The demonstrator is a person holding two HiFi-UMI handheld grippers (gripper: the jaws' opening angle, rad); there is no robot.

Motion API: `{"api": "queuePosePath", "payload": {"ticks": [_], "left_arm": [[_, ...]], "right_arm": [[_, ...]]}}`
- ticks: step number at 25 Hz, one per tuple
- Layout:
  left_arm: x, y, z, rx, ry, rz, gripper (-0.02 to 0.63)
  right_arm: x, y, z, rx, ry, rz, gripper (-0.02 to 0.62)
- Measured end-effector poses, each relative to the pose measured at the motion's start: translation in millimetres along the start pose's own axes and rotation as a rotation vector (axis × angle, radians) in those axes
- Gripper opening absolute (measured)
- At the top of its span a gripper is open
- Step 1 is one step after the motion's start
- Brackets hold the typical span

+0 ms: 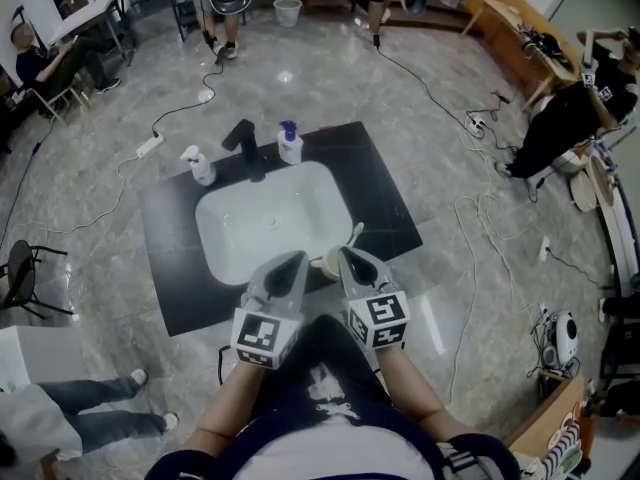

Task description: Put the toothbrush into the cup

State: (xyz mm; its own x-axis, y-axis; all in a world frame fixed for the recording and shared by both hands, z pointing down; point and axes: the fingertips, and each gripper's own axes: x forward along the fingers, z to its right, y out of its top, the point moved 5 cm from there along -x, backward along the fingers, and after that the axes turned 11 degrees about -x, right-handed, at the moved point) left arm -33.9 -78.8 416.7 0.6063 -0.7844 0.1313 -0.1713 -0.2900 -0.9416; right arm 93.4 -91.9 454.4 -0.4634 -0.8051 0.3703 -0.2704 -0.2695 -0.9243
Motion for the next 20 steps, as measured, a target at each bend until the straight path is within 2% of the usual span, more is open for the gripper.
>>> {"api": "queuePosePath", "payload": {"ticks": [7, 20], "left_arm": [[1, 0, 11, 0.01, -0.032, -0.003, -0.002], [-3, 2, 22, 0.024, -0.066, 0.001, -0.002]], "right_arm": [[-16, 29, -13, 0.045, 0.042, 0.094, 0.002], [-31, 43, -33, 0.066, 0.109, 0.153, 0.002]]}}
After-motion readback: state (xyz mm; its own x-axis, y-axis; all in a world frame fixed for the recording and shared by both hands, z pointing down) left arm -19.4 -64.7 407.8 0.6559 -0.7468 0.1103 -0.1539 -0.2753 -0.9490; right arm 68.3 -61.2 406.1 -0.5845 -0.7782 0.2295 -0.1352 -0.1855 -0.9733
